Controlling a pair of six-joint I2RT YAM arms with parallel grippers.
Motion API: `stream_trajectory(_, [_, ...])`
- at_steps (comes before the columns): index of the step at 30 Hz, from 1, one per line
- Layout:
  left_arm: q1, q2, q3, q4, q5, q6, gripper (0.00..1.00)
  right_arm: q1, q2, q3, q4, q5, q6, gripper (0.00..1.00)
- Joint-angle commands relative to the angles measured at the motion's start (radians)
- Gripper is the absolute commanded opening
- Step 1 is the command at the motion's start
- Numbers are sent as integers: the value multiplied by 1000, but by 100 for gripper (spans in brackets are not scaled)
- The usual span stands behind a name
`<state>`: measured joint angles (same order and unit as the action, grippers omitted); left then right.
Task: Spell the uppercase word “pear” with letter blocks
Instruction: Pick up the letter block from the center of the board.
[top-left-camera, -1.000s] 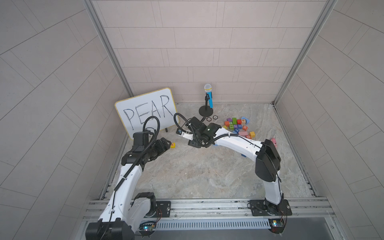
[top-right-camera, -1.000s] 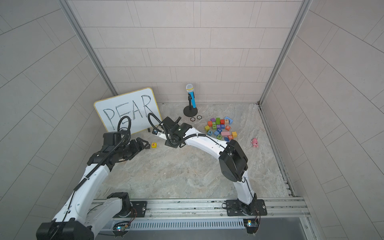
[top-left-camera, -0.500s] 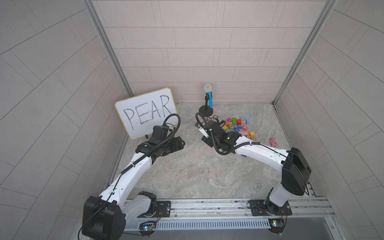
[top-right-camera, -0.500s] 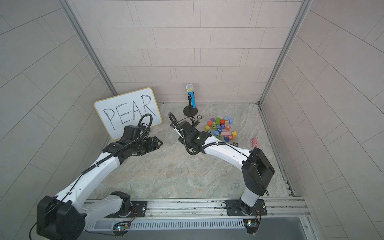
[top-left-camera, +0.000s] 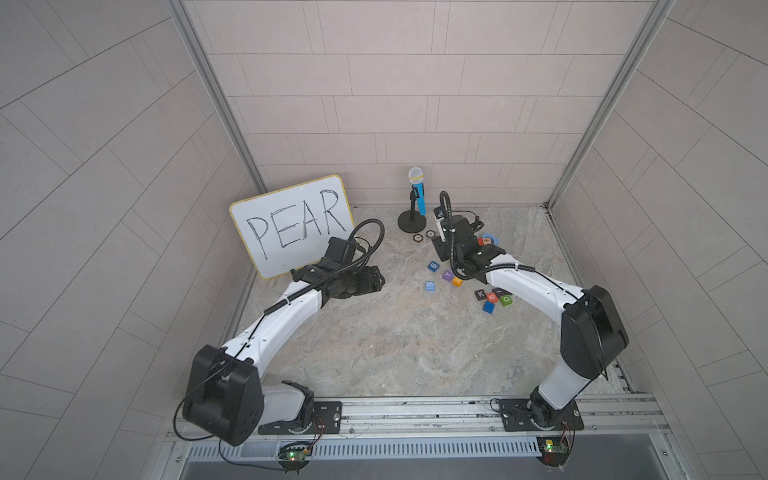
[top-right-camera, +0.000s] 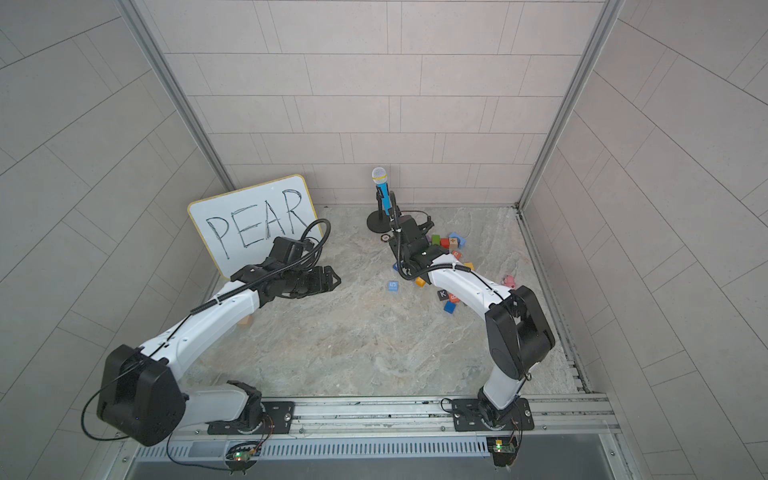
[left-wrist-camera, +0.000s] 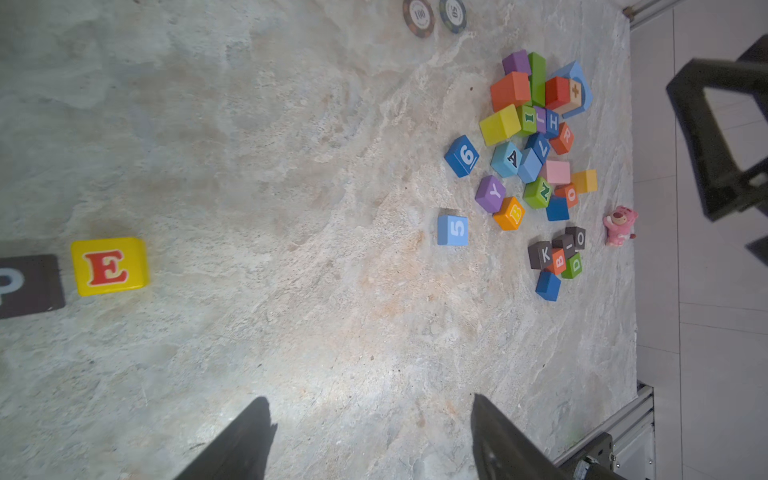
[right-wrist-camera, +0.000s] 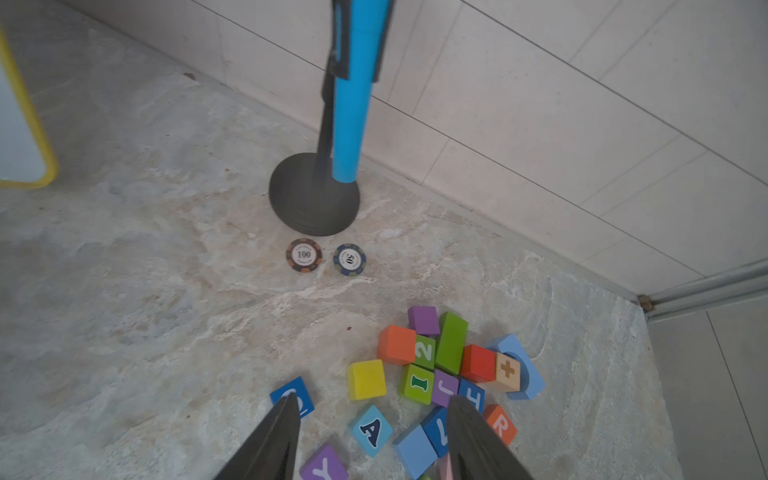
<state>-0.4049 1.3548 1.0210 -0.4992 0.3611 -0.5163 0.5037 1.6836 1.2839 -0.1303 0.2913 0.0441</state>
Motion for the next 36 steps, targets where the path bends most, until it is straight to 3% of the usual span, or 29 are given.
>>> stream_trajectory(1, [-45, 69, 79, 13, -20, 39, 78, -47, 27, -12, -10, -19, 126, 59])
stream_trajectory(7, [-90, 182, 165, 25, -19, 52, 78, -121, 39, -30, -40, -129, 251, 57])
stream_trajectory(15, [-123, 246, 194, 40, -25, 42, 78, -144, 61, -48, -42, -157, 296, 57])
stream_trajectory(36, [-119, 125, 126, -27, -96, 73, 78, -193, 103, -46, -48, -254, 397, 55])
